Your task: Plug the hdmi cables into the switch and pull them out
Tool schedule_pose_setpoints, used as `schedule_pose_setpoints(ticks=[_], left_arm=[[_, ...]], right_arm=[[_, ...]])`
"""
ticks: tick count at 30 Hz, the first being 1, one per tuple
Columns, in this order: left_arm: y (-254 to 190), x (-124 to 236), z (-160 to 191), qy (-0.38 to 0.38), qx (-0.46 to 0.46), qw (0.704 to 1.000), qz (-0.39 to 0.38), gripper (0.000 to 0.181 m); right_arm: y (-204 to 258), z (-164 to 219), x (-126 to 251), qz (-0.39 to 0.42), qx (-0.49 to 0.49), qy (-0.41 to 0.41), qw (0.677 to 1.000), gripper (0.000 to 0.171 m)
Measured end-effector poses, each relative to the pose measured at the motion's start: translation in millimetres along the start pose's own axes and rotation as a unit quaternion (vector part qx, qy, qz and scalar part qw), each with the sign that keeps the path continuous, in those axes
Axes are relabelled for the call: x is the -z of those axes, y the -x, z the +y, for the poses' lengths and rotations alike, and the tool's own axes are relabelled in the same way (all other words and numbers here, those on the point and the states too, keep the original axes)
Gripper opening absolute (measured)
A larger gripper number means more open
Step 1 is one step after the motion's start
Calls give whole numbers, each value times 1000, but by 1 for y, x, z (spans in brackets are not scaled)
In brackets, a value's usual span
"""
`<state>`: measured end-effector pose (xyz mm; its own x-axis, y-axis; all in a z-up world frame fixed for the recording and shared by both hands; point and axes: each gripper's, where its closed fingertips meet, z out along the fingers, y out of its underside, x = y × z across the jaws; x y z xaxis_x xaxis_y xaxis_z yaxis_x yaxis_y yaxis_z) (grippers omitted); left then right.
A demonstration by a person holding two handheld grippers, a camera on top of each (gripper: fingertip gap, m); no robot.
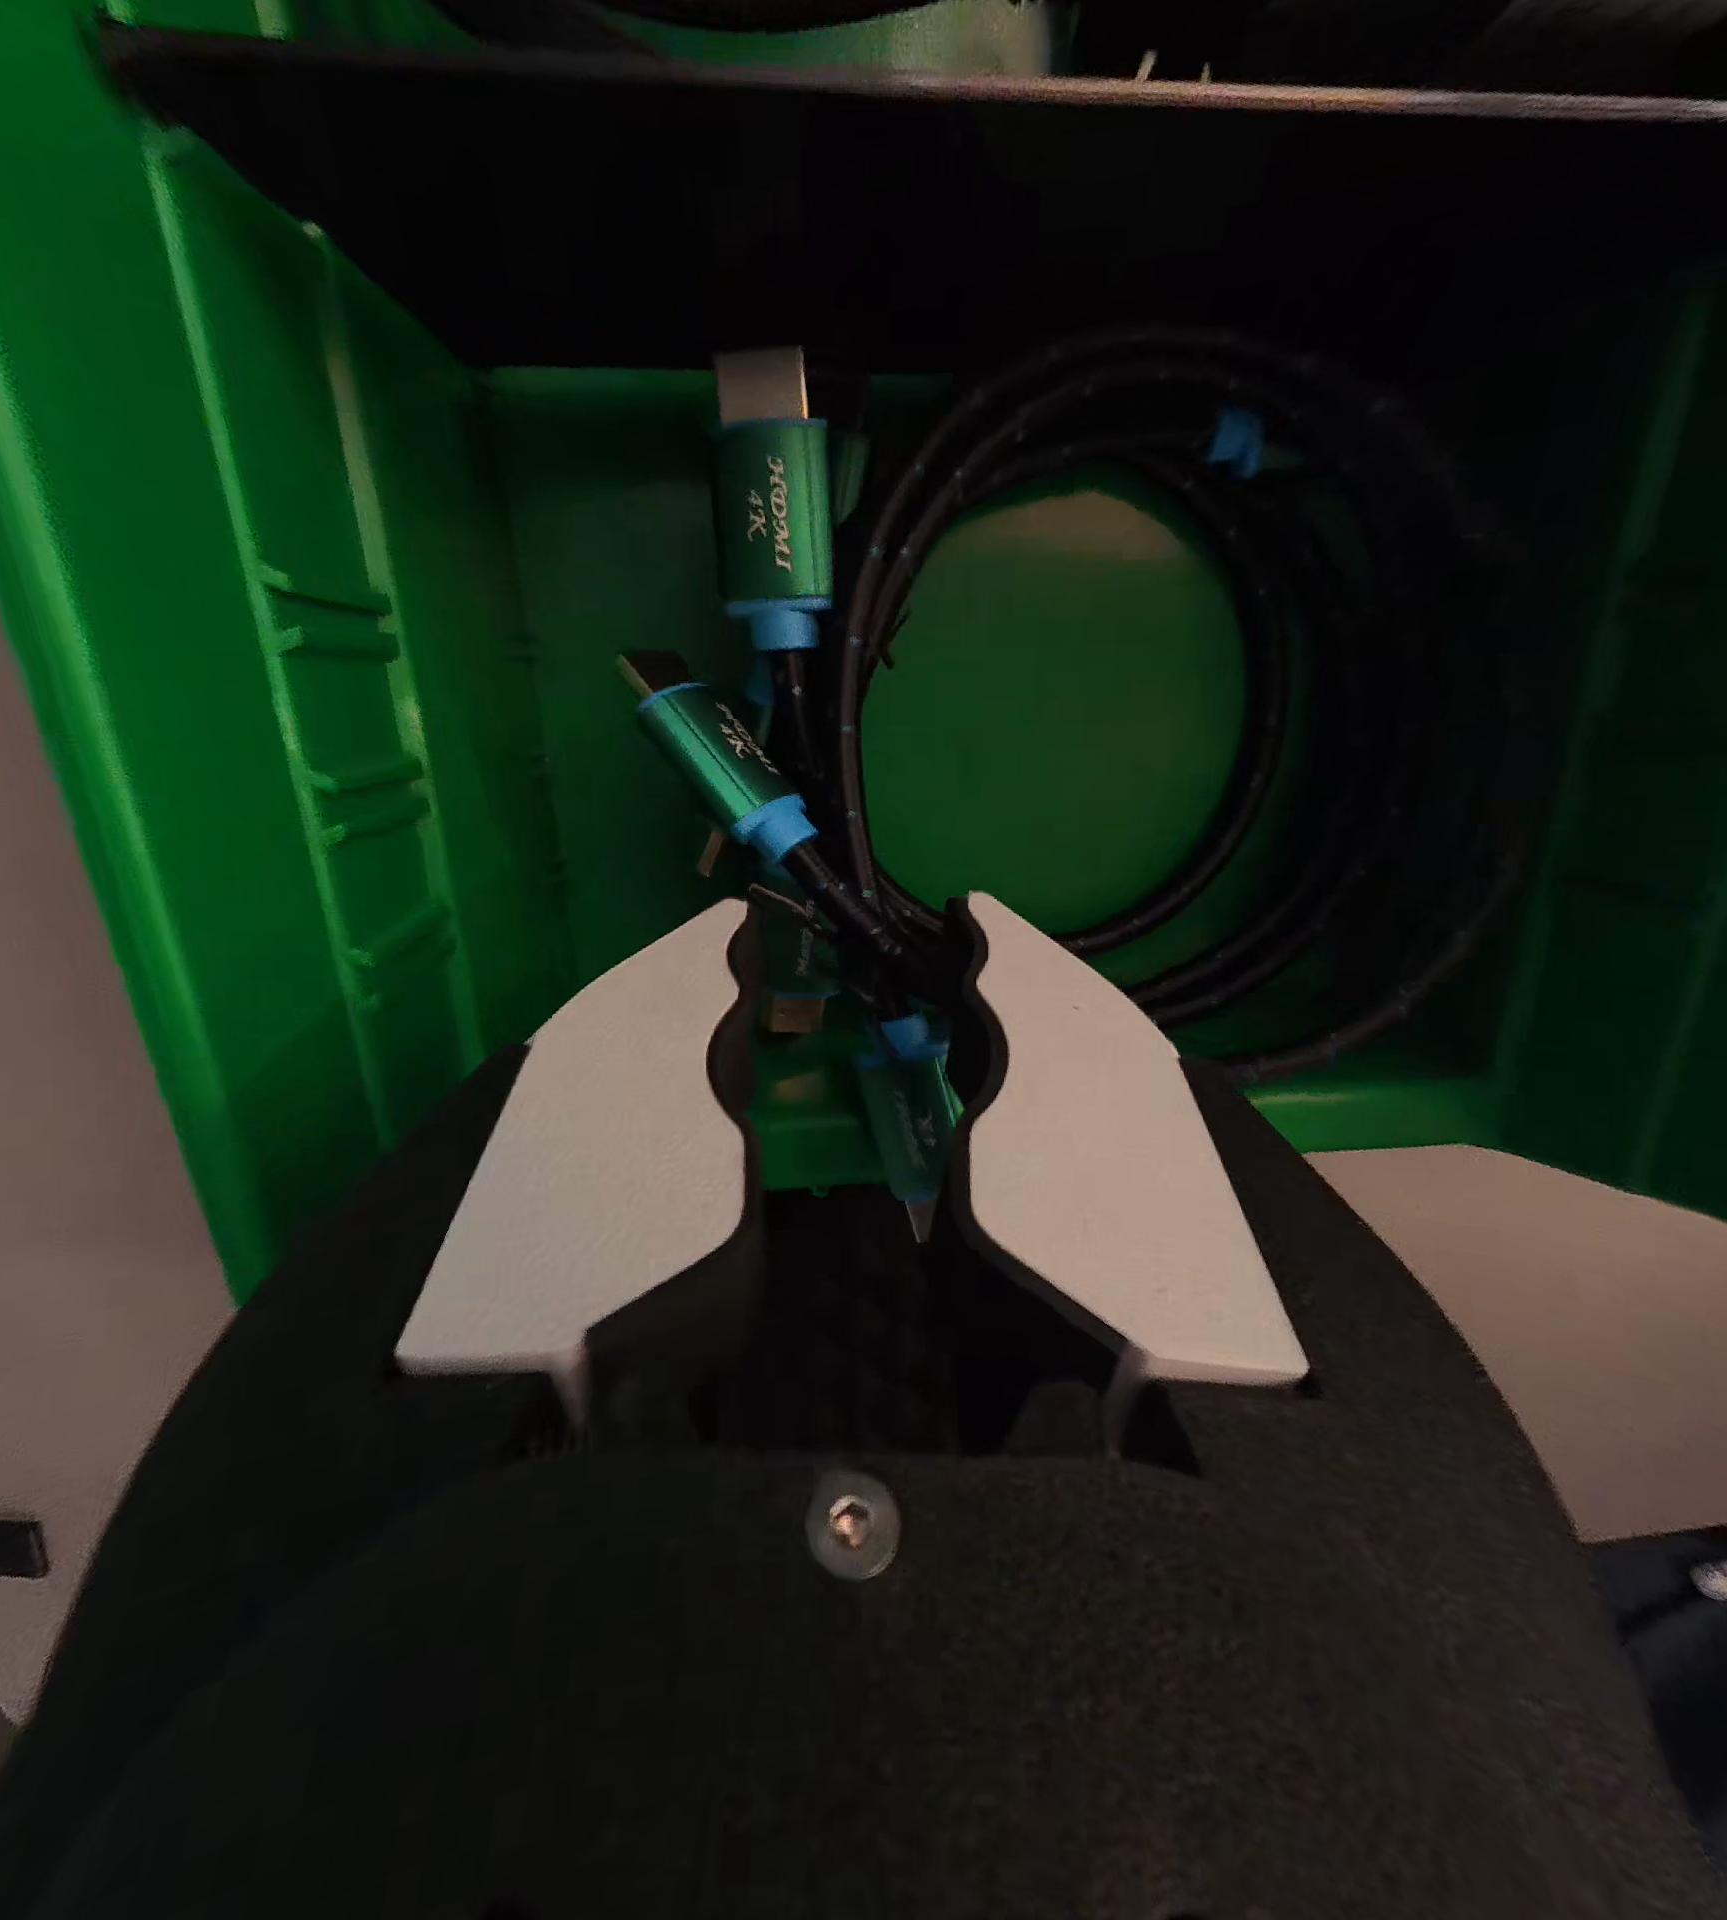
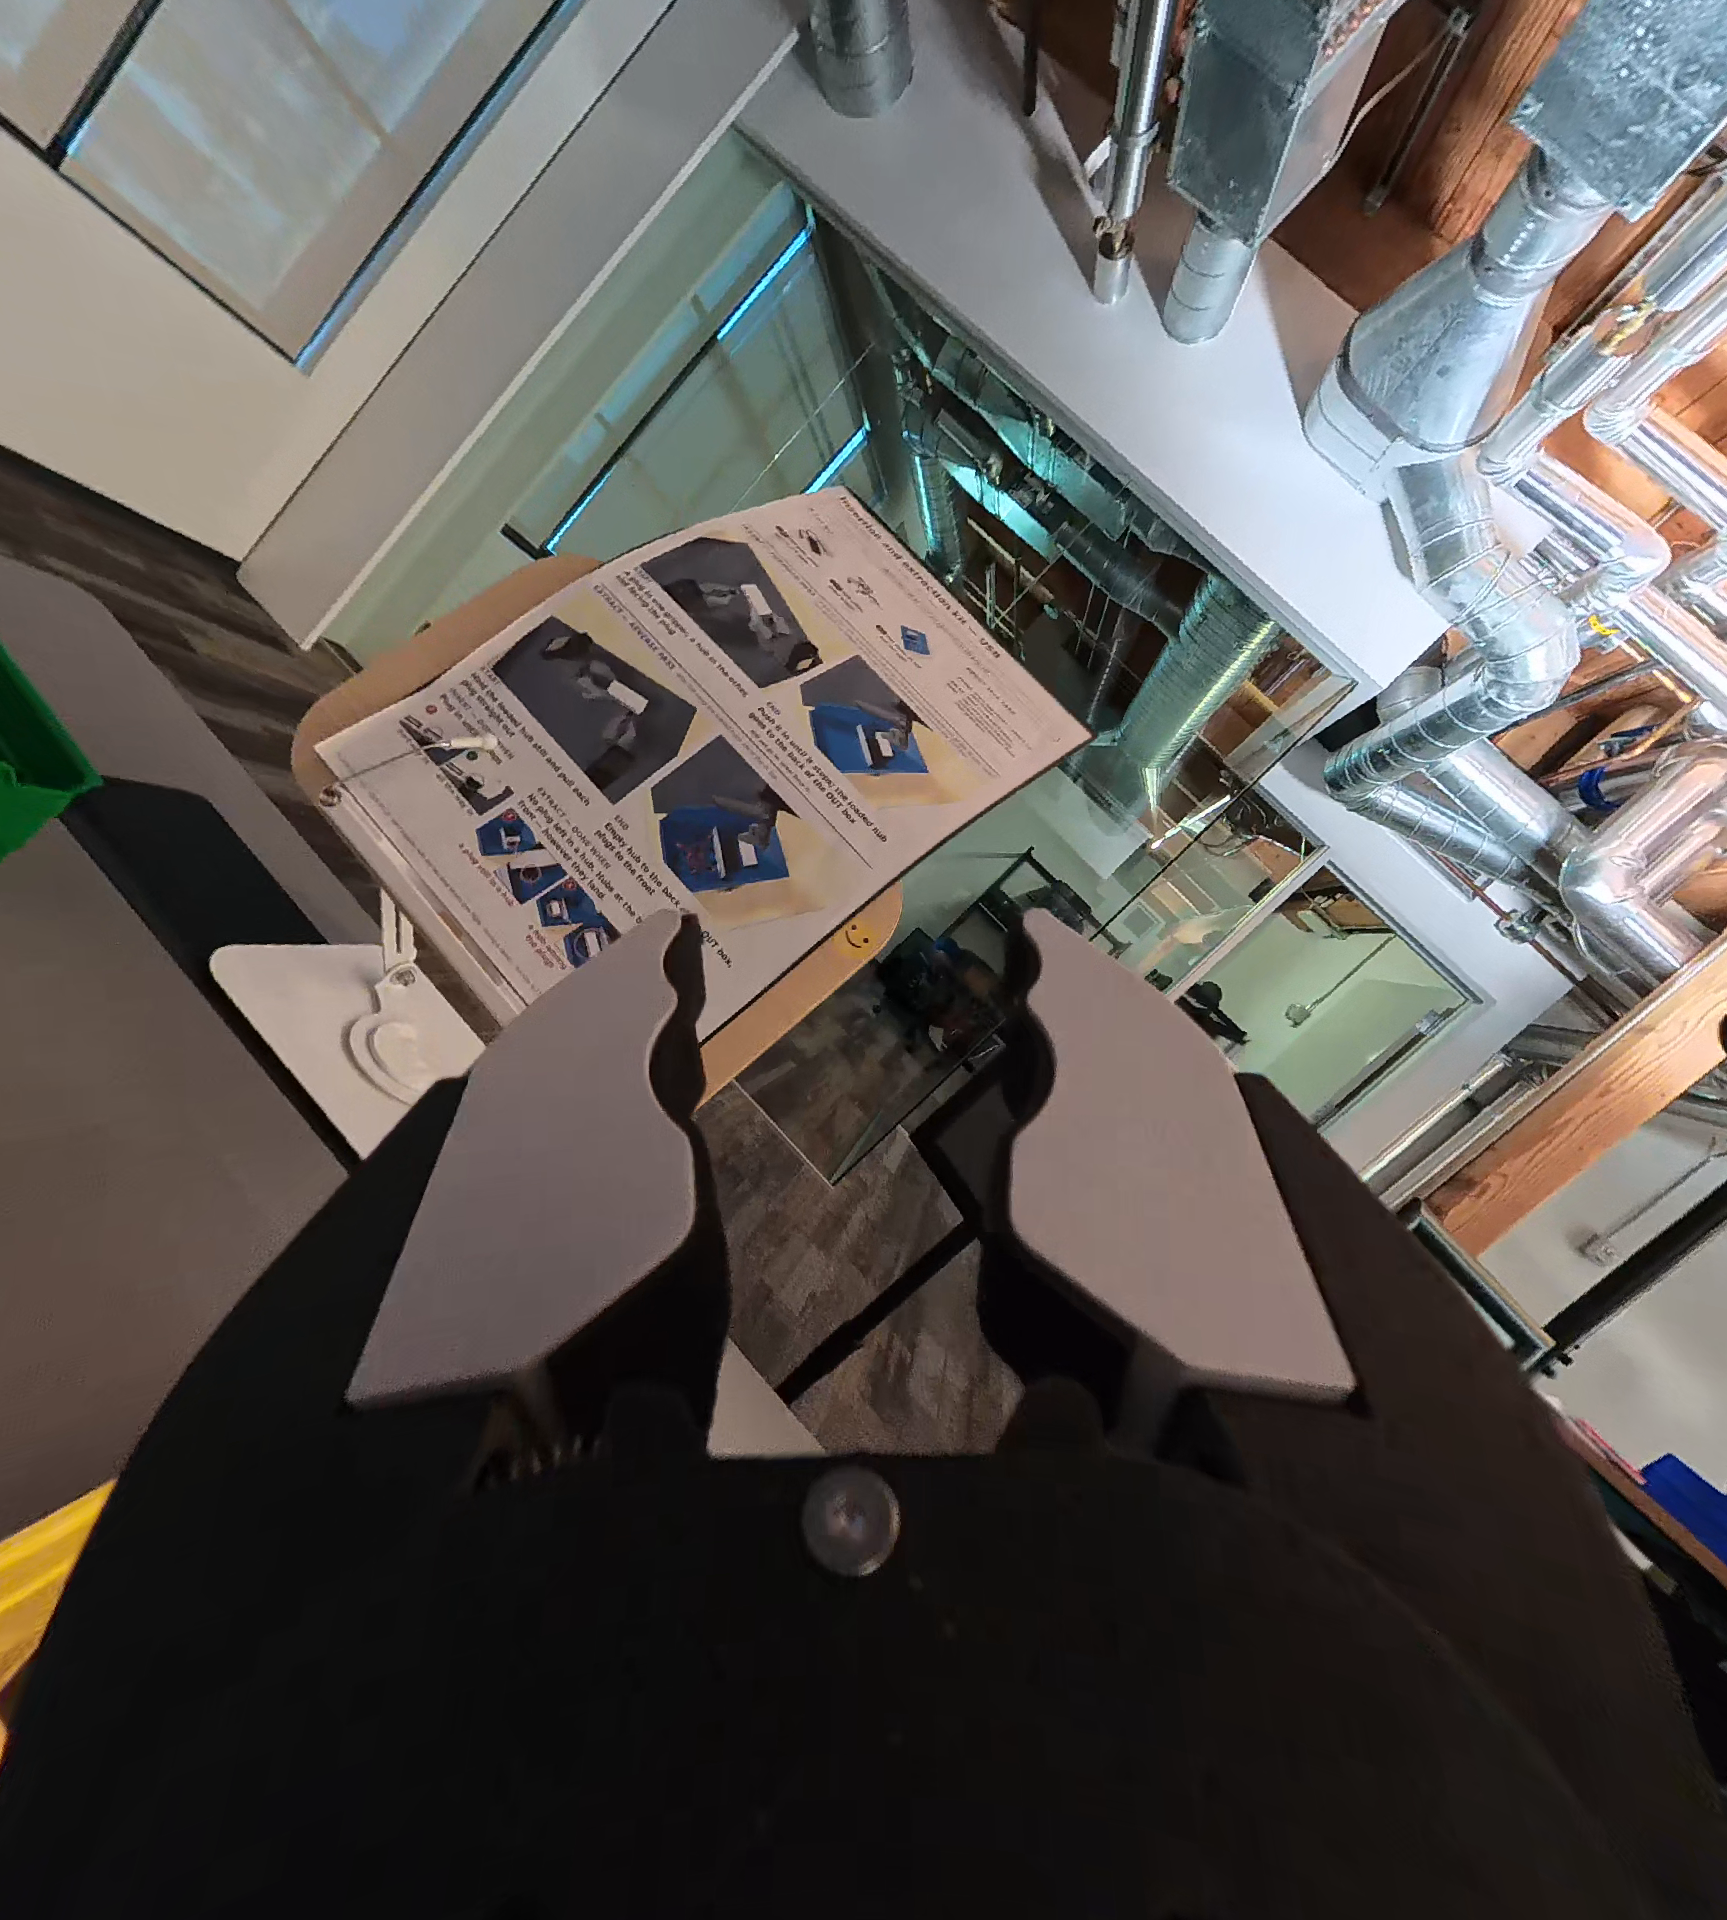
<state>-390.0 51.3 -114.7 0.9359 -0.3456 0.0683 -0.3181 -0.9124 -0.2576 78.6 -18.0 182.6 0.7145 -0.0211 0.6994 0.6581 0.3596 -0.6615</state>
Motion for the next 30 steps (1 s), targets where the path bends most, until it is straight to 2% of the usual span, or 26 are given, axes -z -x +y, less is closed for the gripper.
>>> schedule_pose_setpoints(ticks=[5, 8, 12, 16, 19, 22, 24, 26, 30], left_arm=[[2, -7, 2, 33, -34, 999, -15, 28], [7, 1, -1, 26, -81, 993, -77, 20], [9, 29, -10, -19, -115, 982, -147, 14], [-1, 74, -23, -78, -129, 972, -180, 13], [-35, 114, -36, -142, -161, 961, -173, 13], [-110, 136, -50, -204, -250, 942, -93, 13], [-166, 126, -53, -203, -328, 922, -37, 13], [-210, 92, -50, -156, -394, 906, -1, 13], [-254, 9, -57, -78, -471, 879, -4, 13]], right_arm=[[10, 1, -3, -16, 37, 9, 999, 54], [10, 3, -4, -11, 44, 15, 999, 53], [7, 5, -4, -13, 42, 20, 999, 53], [-1, 11, -1, -7, 38, 29, 999, 53], [-11, 16, 2, 2, 28, 33, 999, 53], [-19, 18, 6, 6, 8, 30, 999, 53], [-22, 18, 8, 4, -5, 26, 1000, 53], [-22, 18, 9, 1, -9, 26, 1000, 53], [-23, 19, 11, 0, -2, 31, 1000, 53]])
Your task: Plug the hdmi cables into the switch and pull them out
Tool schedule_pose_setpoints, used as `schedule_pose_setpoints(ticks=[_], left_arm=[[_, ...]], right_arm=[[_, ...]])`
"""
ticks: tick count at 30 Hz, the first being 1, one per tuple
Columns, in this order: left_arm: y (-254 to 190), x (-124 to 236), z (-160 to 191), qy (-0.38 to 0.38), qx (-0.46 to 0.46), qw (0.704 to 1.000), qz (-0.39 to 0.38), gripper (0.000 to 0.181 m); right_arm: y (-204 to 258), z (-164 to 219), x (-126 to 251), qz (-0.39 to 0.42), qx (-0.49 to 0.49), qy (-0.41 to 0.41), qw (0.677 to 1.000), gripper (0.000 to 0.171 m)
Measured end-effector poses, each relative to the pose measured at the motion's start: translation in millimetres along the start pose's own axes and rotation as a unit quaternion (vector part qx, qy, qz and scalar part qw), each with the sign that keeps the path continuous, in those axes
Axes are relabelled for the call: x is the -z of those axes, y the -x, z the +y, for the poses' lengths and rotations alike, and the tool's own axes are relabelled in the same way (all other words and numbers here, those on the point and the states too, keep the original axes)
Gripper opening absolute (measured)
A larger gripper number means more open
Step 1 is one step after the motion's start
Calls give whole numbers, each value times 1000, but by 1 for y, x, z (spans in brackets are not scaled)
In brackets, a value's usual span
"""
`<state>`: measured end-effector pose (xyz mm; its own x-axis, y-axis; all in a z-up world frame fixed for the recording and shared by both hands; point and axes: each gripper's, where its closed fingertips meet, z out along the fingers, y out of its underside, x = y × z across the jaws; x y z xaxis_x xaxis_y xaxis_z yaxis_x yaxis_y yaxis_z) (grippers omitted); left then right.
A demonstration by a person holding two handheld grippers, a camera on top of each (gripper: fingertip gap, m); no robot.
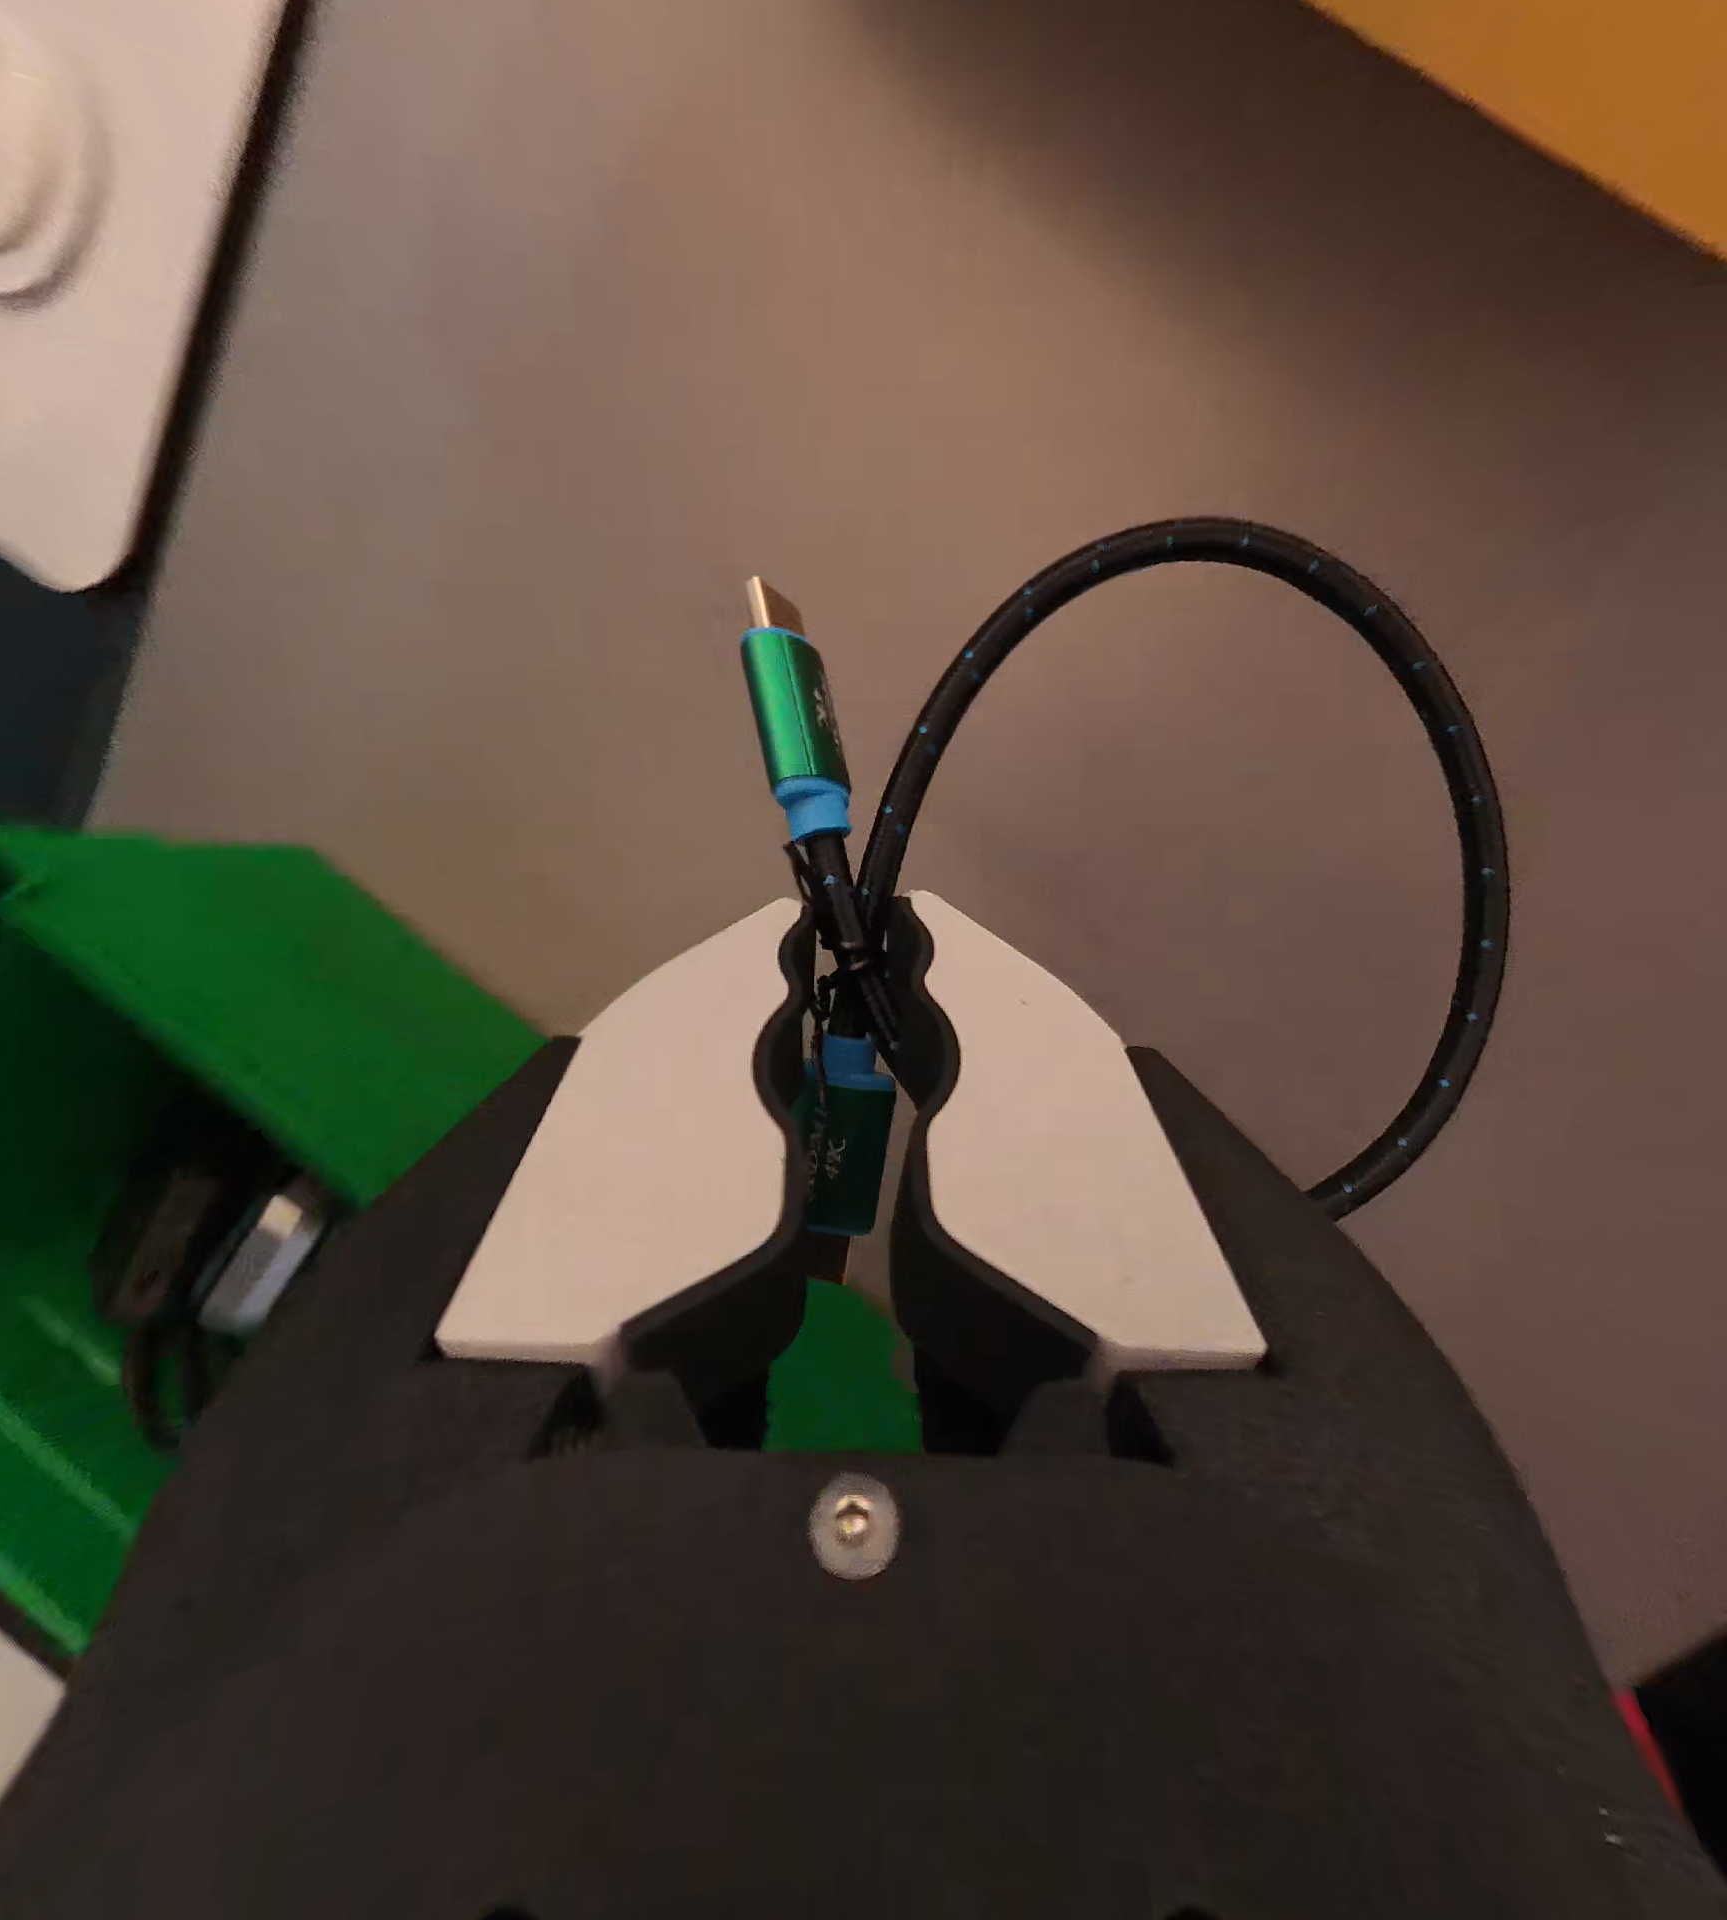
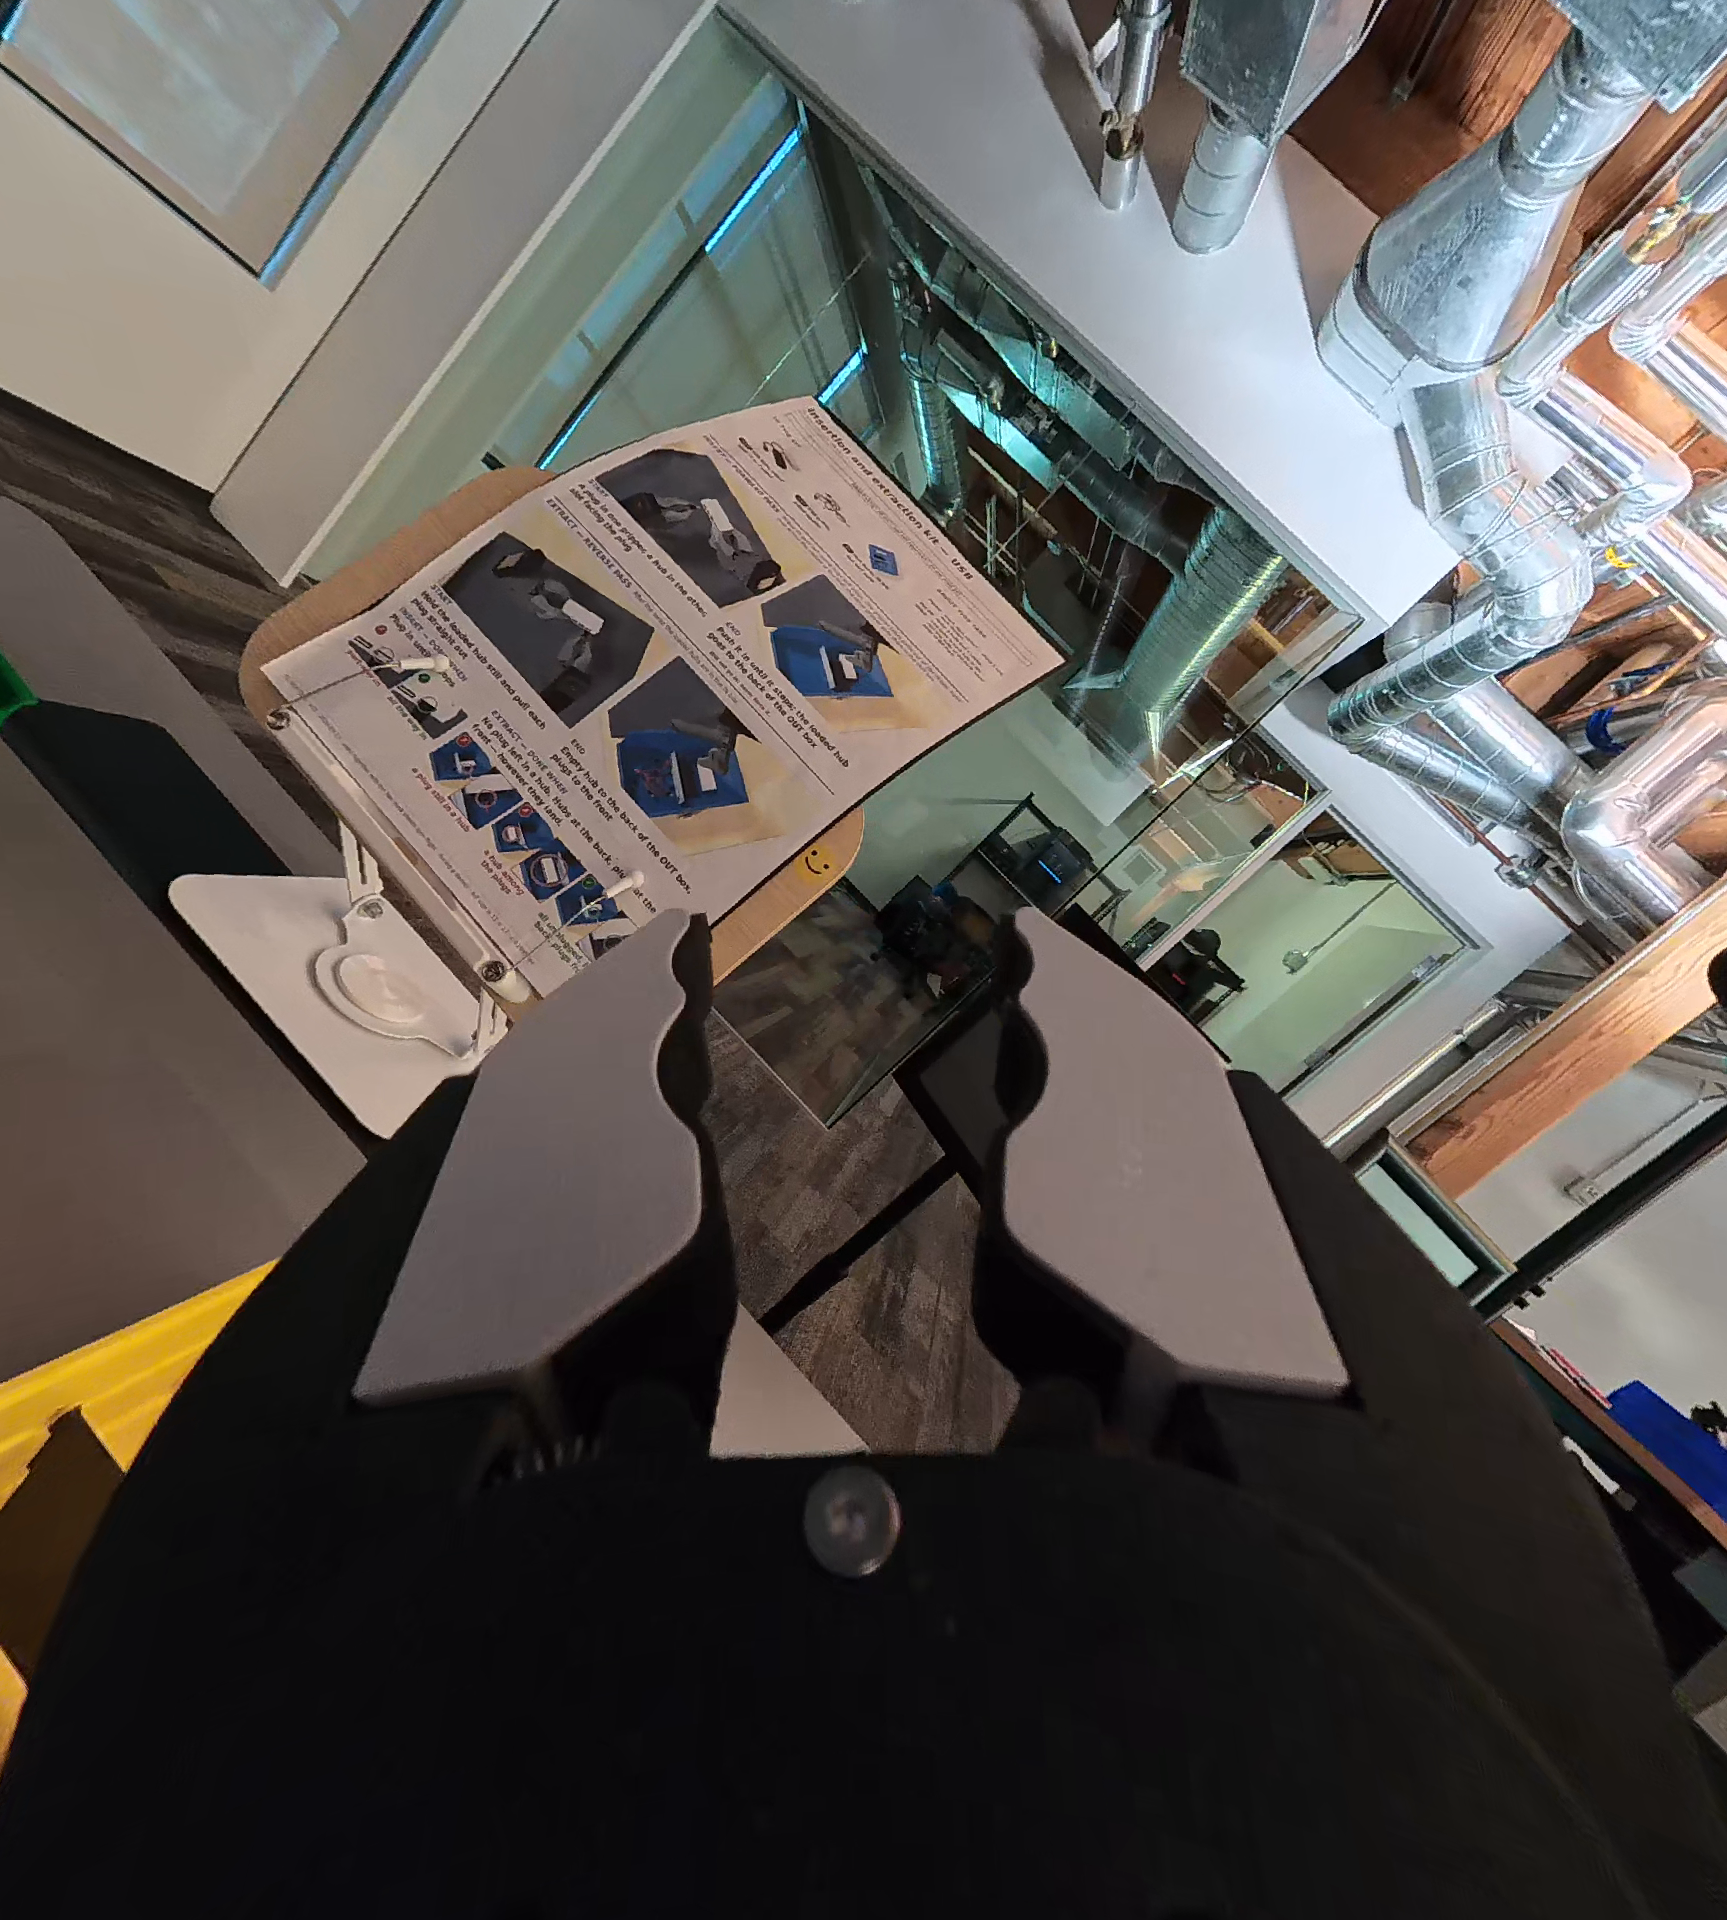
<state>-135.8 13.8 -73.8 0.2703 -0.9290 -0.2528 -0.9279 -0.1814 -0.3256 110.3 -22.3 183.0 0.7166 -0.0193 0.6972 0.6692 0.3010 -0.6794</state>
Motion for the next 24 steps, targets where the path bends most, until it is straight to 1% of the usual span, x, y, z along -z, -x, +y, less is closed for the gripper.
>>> schedule_pose_setpoints(ticks=[3, 5, 8, 11, 12, 13, 15, 18, 21, 23, 24], left_arm=[[-4, -40, -9, 22, -23, 999, 15, 13], [-5, -57, -12, 25, -44, 999, 15, 13], [-4, -75, -11, 32, -49, 998, 5, 13], [7, -83, -9, 33, -69, 996, -45, 15], [13, -82, -11, 25, -76, 994, -70, 19], [19, -78, -15, 10, -81, 992, -94, 24], [24, -64, -22, -25, -78, 989, -121, 26], [38, -28, -27, -74, -59, 984, -149, 27], [75, 18, -10, -96, -44, 977, -186, 27], [107, 43, 11, -91, -48, 974, -203, 38], [119, 51, 22, -87, -58, 975, -197, 44]], right_arm=[[1, 2, 0, -8, -6, 1, 1000, 53], [0, 5, 0, -8, -8, 4, 1000, 53], [1, 9, -2, -14, -11, 12, 1000, 53], [0, 12, -3, -15, -9, 14, 1000, 53], [-1, 13, -3, -13, -8, 14, 1000, 53], [-1, 13, -2, -12, -7, 15, 1000, 53], [-2, 13, -1, -11, -5, 16, 1000, 53], [-4, 13, 0, -9, -6, 14, 1000, 53], [-5, 13, 1, -9, -9, 12, 1000, 53], [-7, 14, 1, -8, -11, 11, 1000, 53], [-7, 15, 1, -8, -14, 12, 1000, 53]])
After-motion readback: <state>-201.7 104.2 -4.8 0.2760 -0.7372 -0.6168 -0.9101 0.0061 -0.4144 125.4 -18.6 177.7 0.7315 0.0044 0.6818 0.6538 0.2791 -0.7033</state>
